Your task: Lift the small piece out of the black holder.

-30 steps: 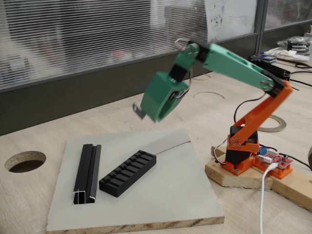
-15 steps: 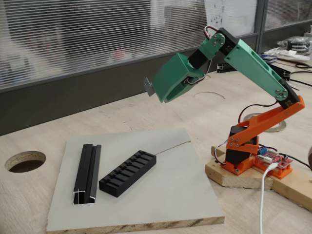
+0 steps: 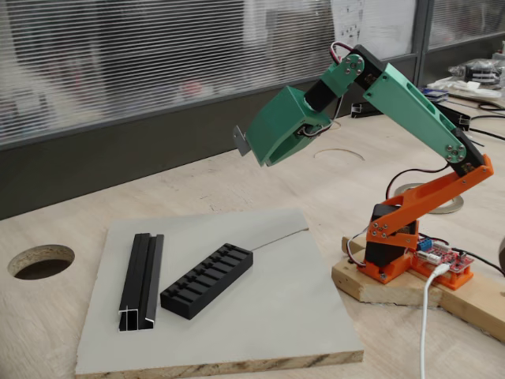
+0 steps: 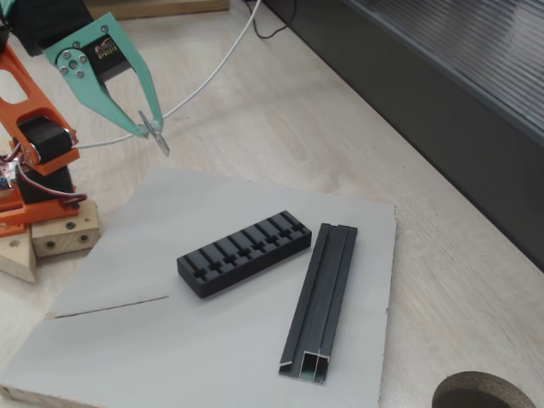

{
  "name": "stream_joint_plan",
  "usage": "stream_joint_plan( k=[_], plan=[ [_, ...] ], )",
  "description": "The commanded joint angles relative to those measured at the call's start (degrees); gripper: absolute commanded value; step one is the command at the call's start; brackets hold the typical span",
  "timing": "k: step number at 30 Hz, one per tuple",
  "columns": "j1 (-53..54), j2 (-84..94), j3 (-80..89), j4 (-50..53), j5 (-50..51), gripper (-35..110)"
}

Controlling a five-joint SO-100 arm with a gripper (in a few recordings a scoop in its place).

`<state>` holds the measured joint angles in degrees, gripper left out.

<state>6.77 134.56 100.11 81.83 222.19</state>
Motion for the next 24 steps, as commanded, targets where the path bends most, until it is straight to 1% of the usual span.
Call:
stream_joint_plan(
  k=[1, 11, 24],
  plan=[
    [1.0, 3.4, -0.7, 0.1, 0.2, 6],
    [0.9, 3.3, -8.5, 0.1, 0.2, 6],
    [0.9, 4.9, -9.8, 0.1, 0.2, 6]
  ],
)
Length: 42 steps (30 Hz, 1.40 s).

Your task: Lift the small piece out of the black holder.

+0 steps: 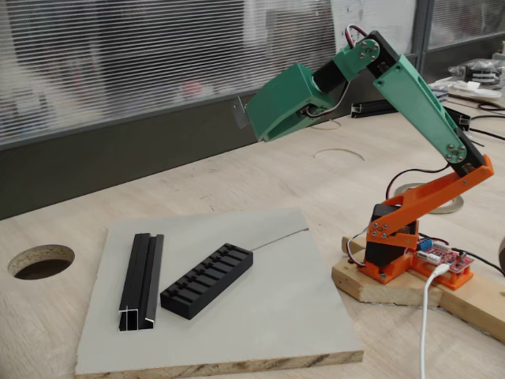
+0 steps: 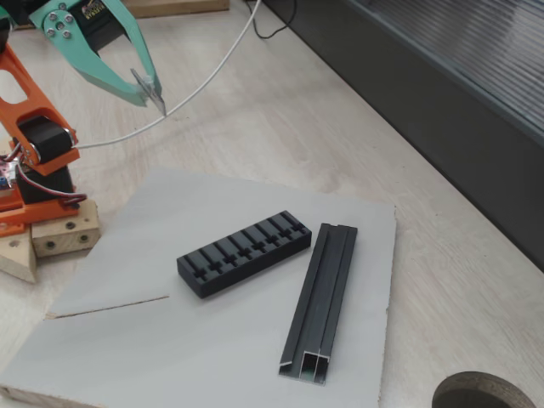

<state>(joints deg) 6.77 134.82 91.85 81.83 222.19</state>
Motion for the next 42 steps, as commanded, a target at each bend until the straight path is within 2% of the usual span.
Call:
stream_joint_plan(
  k=[1, 42],
  plan=[
    [0.9, 4.7, -1.5, 0.1, 0.2, 6],
    [1.0, 4.7, -3.6, 0.3, 0.1, 7]
  ],
)
